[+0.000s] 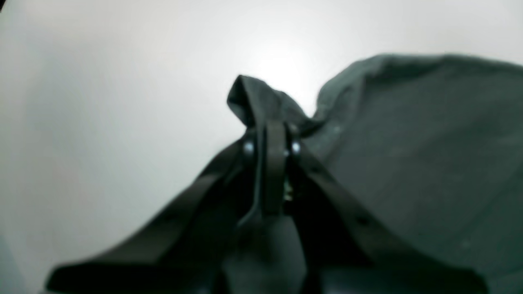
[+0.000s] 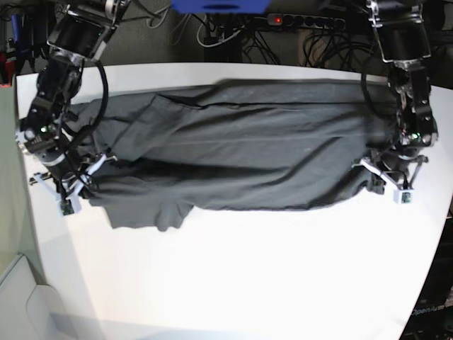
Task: Layout the t-shirt on the table in an organized manner, then fold the t-shirt properly
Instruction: 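Lift the shirt ends with both grippers and fold the shirt lengthwise again, then regrasp the strip end with the right gripper and tuck the loose fabric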
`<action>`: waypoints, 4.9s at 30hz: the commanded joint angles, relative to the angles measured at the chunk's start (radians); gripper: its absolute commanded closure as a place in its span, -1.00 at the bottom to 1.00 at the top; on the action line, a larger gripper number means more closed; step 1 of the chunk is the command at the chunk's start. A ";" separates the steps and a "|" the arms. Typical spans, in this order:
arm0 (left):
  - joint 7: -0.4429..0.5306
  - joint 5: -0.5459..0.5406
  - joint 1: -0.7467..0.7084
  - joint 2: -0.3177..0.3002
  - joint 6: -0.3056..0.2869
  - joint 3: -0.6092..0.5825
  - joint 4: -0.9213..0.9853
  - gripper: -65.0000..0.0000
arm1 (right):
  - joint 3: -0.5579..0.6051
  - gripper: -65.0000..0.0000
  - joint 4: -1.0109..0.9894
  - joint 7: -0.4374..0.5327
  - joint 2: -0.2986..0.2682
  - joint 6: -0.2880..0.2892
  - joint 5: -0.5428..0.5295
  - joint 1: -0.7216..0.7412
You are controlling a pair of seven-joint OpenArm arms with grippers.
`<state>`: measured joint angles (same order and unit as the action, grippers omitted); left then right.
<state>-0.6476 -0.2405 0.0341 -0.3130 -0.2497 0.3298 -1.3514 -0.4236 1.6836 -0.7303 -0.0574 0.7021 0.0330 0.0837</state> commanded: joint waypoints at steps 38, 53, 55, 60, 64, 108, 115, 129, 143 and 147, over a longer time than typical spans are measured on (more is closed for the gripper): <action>0.012 -0.016 -0.422 0.027 -0.012 0.237 -0.440 0.93 | -0.146 1.00 0.313 0.036 0.049 -0.004 -0.061 -0.367; 0.012 -0.015 -0.435 0.025 -0.013 0.229 -0.371 0.93 | -0.137 1.00 0.250 0.038 0.064 -0.004 -0.061 -0.451; 0.012 -0.015 -0.435 0.027 -0.013 0.228 -0.349 0.92 | -0.137 1.00 0.223 0.038 0.064 -0.004 -0.061 -0.450; 0.012 -0.015 -0.431 0.027 -0.013 0.228 -0.313 0.92 | -0.139 1.00 0.201 0.038 0.061 -0.004 -0.061 -0.448; 0.012 -0.015 -0.429 0.025 -0.013 0.228 -0.300 0.92 | -0.137 1.00 0.200 0.038 0.060 -0.004 -0.057 -0.444; -0.156 -0.004 -0.417 0.018 -0.006 0.165 -0.313 -0.51 | 0.110 -0.11 -0.101 -0.325 -0.012 -0.004 -0.054 0.097; -0.156 -0.004 -0.414 0.019 -0.009 0.167 -0.311 -0.51 | 0.065 -0.11 -0.279 -0.257 -0.051 -0.004 -0.054 0.152; -0.156 -0.004 -0.408 0.019 -0.010 0.164 -0.313 -0.49 | 0.065 0.46 -0.348 -0.197 -0.052 -0.004 -0.054 0.141; -0.153 -0.004 -0.408 0.018 -0.012 0.164 -0.313 -0.49 | 0.056 1.00 0.057 -0.275 -0.048 -0.004 -0.061 -0.017; -0.154 -0.004 -0.408 0.018 -0.012 0.164 -0.313 -0.49 | -0.019 1.00 0.181 -0.344 -0.006 -0.004 -0.061 -0.083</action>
<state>-0.8116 -0.2470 -0.3756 -0.2817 -0.2626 0.4881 -1.6459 -0.4404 1.8503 -1.0901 -0.0490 0.7006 -0.0311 -0.0109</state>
